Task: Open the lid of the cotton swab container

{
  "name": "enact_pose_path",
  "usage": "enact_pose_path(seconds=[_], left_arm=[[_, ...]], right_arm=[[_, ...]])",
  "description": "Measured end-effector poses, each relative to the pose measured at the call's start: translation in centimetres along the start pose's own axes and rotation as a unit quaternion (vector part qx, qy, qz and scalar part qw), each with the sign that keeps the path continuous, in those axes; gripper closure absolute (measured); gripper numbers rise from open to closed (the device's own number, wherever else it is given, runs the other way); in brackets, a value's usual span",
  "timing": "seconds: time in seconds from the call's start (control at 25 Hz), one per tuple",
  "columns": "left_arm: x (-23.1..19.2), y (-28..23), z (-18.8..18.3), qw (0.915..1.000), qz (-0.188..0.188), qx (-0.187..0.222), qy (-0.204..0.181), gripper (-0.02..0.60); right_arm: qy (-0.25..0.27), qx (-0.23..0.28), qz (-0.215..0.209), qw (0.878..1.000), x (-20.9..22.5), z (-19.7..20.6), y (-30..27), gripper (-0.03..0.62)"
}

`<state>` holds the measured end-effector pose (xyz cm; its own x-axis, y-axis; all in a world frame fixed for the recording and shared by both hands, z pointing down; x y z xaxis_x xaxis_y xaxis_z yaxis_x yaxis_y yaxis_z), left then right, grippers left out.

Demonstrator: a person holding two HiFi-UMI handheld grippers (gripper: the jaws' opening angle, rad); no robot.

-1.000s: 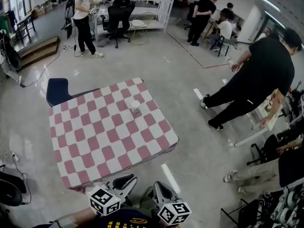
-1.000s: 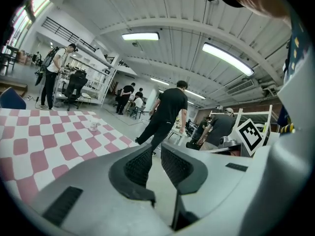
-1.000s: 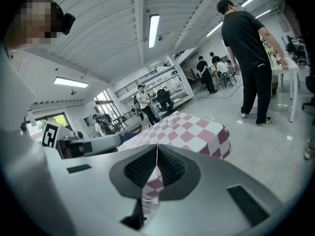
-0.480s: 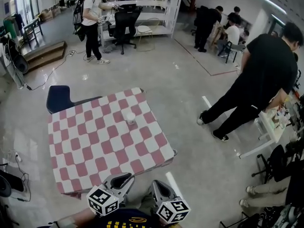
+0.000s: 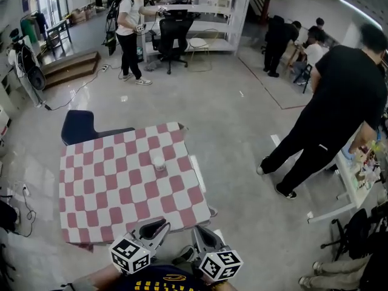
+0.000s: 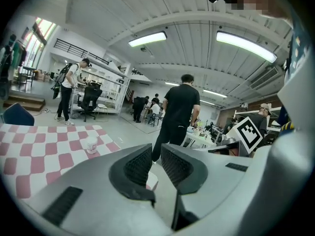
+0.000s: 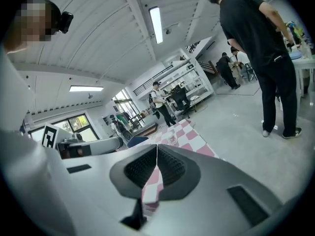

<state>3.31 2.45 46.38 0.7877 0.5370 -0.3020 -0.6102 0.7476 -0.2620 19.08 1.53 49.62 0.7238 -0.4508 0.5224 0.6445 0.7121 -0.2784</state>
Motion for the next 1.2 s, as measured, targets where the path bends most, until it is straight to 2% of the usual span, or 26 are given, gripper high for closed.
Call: enact_pose_path(seconds=[0.24, 0.4, 0.56, 0.84, 1.04, 1.2], left_arm=[[-0.3, -0.9, -1.1, 0.9990, -0.041, 0.012, 0.010, 0.523], [-1.6, -1.2, -1.3, 0.9978, -0.066, 0.004, 0.005, 0.523], [-4.9, -1.4, -1.7, 0.9956, -0.094, 0.002, 0.000, 0.523], [-12.3, -3.2, -0.6, 0.9913, -0.130, -0.020, -0.011, 0.523], [-17.1, -4.7, 0.3, 0.9874, -0.152, -0.034, -0.029, 0.523], [-20.7, -5.7, 1.1, 0.9852, -0.163, -0.047, -0.025, 0.523]], right_arm=[[0.012, -0.005, -0.030, 0.999, 1.6, -1.8, -0.9, 0.582], [0.047, -0.002, -0.038, 0.998, 1.3, -2.7, -1.8, 0.583], [0.064, 0.001, -0.041, 0.997, 1.0, -3.3, -3.1, 0.582], [0.091, 0.008, -0.011, 0.996, 1.2, -4.1, -5.2, 0.582], [0.090, 0.008, 0.007, 0.996, 1.1, -4.6, -7.2, 0.583], [0.088, 0.002, 0.014, 0.996, 0.9, -4.8, -8.9, 0.583]])
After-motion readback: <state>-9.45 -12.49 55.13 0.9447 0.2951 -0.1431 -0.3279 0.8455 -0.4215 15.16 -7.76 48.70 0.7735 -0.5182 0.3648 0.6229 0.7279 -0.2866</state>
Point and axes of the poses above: the fingertips, and each gripper's own axes: y backward along the fingers, x to its right, z out of its underside, the point moved 5 cm from there along y, backward along the fingers, and after that the axes turned 2 degrees about x, right-handed, at the moved point
